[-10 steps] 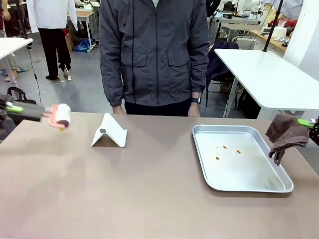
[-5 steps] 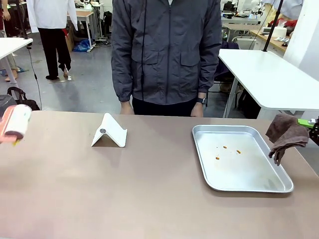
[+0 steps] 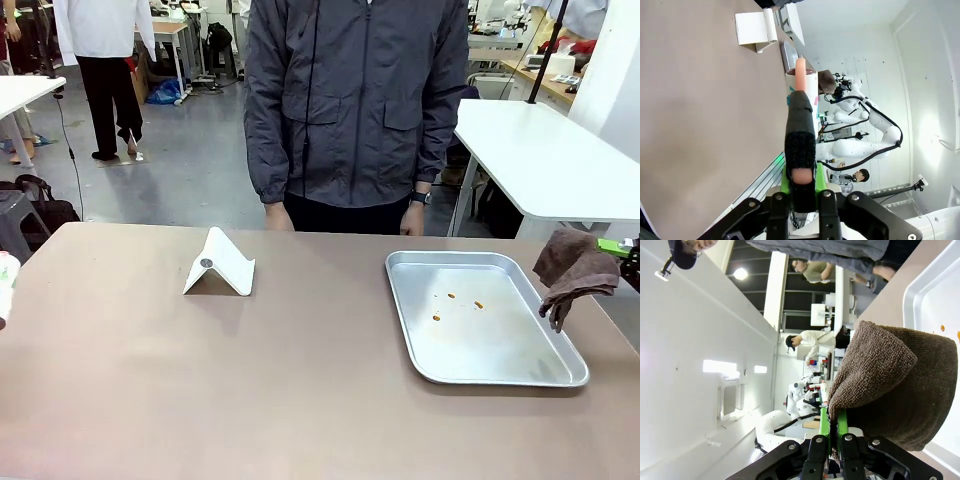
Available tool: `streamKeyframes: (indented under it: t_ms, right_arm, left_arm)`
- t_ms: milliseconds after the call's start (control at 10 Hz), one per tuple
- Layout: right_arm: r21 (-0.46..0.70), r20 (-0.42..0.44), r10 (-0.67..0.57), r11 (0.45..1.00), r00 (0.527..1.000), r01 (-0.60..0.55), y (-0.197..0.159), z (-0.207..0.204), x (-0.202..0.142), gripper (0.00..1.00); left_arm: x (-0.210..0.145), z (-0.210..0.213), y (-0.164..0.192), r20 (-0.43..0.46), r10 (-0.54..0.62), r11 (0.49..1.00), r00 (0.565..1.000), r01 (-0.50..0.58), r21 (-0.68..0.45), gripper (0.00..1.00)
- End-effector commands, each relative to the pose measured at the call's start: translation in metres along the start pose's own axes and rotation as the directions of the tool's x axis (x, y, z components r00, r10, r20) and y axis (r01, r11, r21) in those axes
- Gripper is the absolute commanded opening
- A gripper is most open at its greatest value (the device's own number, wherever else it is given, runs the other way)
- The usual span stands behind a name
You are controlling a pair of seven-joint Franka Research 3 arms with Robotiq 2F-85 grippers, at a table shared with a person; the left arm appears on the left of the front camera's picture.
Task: Clean the surface of the table.
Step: If a person points to the right, clean the right side of the table with your right hand, and if they point to the left, clean the left side with your left hand, then clean the area not pointed to by the person.
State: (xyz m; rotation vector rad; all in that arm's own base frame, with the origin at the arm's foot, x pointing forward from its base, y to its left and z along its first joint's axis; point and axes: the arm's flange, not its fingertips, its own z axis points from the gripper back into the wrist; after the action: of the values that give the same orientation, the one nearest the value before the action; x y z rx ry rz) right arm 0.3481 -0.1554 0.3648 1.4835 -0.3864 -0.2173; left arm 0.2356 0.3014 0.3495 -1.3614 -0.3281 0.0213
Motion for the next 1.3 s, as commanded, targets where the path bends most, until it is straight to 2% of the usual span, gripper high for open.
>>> streamKeyframes:
  t_ms: [0,1200]
  right_arm:
    - [-0.013,0.002,-0.018,1.000,1.000,0.018,0.0075,-0.0006,-0.0019,0.00]
    - [-0.013,0.002,-0.018,1.000,1.000,0.018,0.0075,-0.0006,-0.0019,0.00]
  left_arm:
    - [0.0100,-0.0067,-0.0060,-0.016,0.002,1.000,1.000,-0.001,0.005,0.20]
    - [0.0100,-0.0067,-0.0060,-0.016,0.002,1.000,1.000,-0.001,0.005,0.20]
